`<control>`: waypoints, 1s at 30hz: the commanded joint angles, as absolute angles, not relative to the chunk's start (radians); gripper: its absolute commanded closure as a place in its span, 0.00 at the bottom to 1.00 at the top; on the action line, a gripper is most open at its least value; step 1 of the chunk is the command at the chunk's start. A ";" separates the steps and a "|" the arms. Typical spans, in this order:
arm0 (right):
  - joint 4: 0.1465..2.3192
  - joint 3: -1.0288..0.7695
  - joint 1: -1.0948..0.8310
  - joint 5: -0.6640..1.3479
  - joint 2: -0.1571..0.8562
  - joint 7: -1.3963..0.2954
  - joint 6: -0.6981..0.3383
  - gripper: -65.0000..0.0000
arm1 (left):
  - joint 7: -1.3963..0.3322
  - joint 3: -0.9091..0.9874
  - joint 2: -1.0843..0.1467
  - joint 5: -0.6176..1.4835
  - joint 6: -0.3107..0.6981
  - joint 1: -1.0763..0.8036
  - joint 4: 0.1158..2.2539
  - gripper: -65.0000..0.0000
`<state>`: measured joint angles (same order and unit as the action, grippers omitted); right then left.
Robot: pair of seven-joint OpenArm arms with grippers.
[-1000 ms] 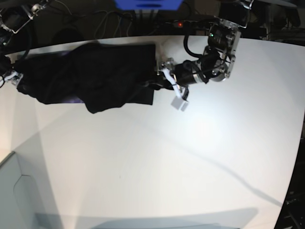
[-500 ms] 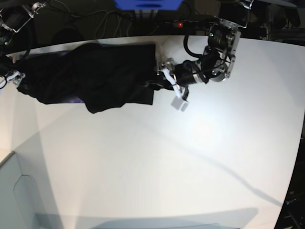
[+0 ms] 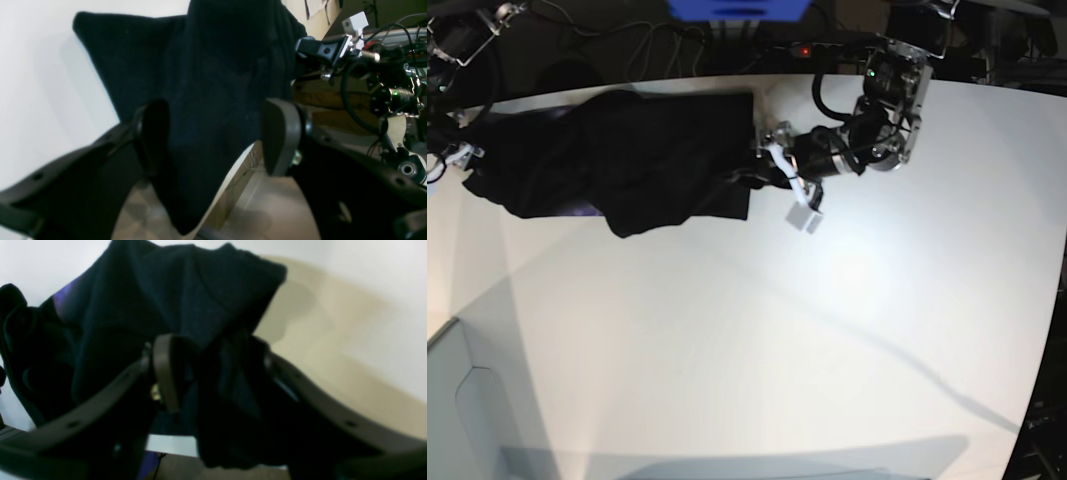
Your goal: Fold the T-shirt properly
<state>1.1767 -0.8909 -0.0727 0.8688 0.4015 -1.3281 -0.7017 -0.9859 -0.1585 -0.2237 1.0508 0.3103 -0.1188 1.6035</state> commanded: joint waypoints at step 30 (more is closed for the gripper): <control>1.187 -0.895 -0.067 0.875 0.423 -1.293 -0.698 0.88 | -0.974 -0.154 -0.225 1.075 0.318 -0.108 1.626 0.36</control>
